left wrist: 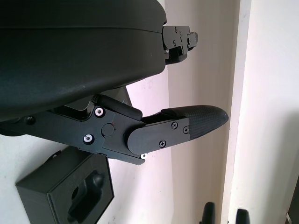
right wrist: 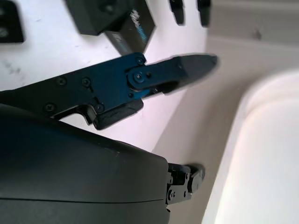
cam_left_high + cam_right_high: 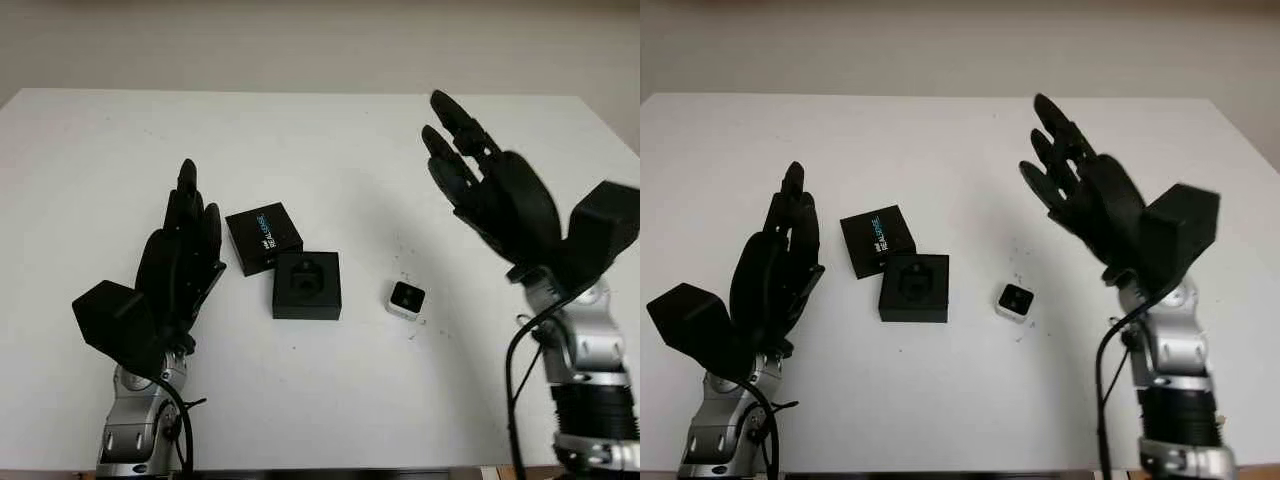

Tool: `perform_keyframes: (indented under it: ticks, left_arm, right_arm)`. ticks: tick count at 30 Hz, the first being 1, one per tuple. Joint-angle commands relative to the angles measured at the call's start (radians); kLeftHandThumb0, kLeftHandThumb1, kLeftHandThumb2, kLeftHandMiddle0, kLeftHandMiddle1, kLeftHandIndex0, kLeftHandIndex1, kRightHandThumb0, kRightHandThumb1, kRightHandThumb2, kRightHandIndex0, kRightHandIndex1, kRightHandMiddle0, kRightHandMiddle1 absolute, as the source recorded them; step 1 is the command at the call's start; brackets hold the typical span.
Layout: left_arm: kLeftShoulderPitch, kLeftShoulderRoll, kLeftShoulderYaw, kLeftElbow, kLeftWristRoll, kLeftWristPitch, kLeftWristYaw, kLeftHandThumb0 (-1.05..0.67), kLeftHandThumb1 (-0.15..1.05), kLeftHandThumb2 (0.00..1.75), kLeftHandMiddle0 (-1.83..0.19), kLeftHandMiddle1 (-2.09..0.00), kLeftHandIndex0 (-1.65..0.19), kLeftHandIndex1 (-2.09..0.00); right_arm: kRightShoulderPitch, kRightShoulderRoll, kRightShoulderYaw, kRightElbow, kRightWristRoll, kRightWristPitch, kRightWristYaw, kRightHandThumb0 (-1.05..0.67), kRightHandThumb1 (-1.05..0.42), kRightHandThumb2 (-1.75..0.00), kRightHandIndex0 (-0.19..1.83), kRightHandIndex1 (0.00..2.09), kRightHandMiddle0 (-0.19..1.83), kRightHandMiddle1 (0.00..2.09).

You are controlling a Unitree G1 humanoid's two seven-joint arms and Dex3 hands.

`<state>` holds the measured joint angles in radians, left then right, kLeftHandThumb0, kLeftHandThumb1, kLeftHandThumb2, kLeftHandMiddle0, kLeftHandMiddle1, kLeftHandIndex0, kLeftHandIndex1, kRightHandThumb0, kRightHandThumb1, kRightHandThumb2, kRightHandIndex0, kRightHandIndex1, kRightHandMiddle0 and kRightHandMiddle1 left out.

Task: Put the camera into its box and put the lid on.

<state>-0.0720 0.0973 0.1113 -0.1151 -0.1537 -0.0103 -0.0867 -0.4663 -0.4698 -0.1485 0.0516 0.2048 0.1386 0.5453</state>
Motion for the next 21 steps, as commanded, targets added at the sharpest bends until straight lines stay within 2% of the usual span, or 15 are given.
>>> perform_keyframes:
  ticks: [1, 5, 7, 9, 12, 16, 21]
  left_arm:
    - [0.004, -0.003, 0.002, -0.006, 0.004, -0.007, 0.001, -0.66, 1.05, 0.62, 0.08, -0.05, 0.09, -0.05]
    - [0.005, 0.004, 0.004, -0.01, 0.0, -0.004, -0.008, -0.66, 1.05, 0.62, 0.1, -0.05, 0.11, -0.04]
    - [0.006, 0.007, 0.004, -0.014, 0.003, 0.0, -0.007, -0.66, 1.05, 0.62, 0.1, -0.05, 0.11, -0.04]
    - [0.005, 0.005, 0.003, -0.017, 0.004, 0.002, -0.005, -0.66, 1.05, 0.62, 0.1, -0.05, 0.11, -0.05]
    - [0.004, 0.007, 0.002, -0.019, 0.004, 0.004, -0.005, -0.67, 1.05, 0.62, 0.1, -0.05, 0.11, -0.05]
    - [0.001, 0.007, 0.003, -0.019, 0.0, 0.011, -0.007, -0.67, 1.05, 0.61, 0.1, -0.05, 0.11, -0.05]
    - [-0.004, 0.007, 0.002, -0.019, 0.003, 0.02, -0.005, -0.67, 1.05, 0.62, 0.1, -0.05, 0.12, -0.05]
  right_arm:
    - [-0.037, -0.091, 0.02, 0.01, -0.042, -0.011, 0.051, -0.42, -0.79, -0.05, 0.3, 0.26, -0.02, 0.78]
    - [-0.076, -0.227, 0.068, 0.025, -0.129, -0.061, 0.166, -0.31, -0.74, -0.05, 0.35, 0.22, 0.2, 0.46]
    - [-0.091, -0.264, 0.085, 0.04, -0.161, -0.082, 0.198, -0.26, -0.72, -0.05, 0.38, 0.17, 0.34, 0.26]
    - [-0.102, -0.287, 0.098, 0.057, -0.181, -0.112, 0.225, -0.25, -0.72, -0.06, 0.39, 0.14, 0.39, 0.18]
    - [-0.124, -0.325, 0.127, 0.096, -0.225, -0.199, 0.265, -0.29, -0.74, -0.06, 0.39, 0.12, 0.43, 0.12]
    - [-0.129, -0.389, 0.194, 0.122, -0.364, -0.369, 0.27, -0.38, -0.76, -0.06, 0.46, 0.12, 0.53, 0.12]
    - [-0.107, -0.42, 0.232, 0.115, -0.429, -0.491, 0.281, -0.38, -0.79, -0.06, 0.46, 0.1, 0.5, 0.08]
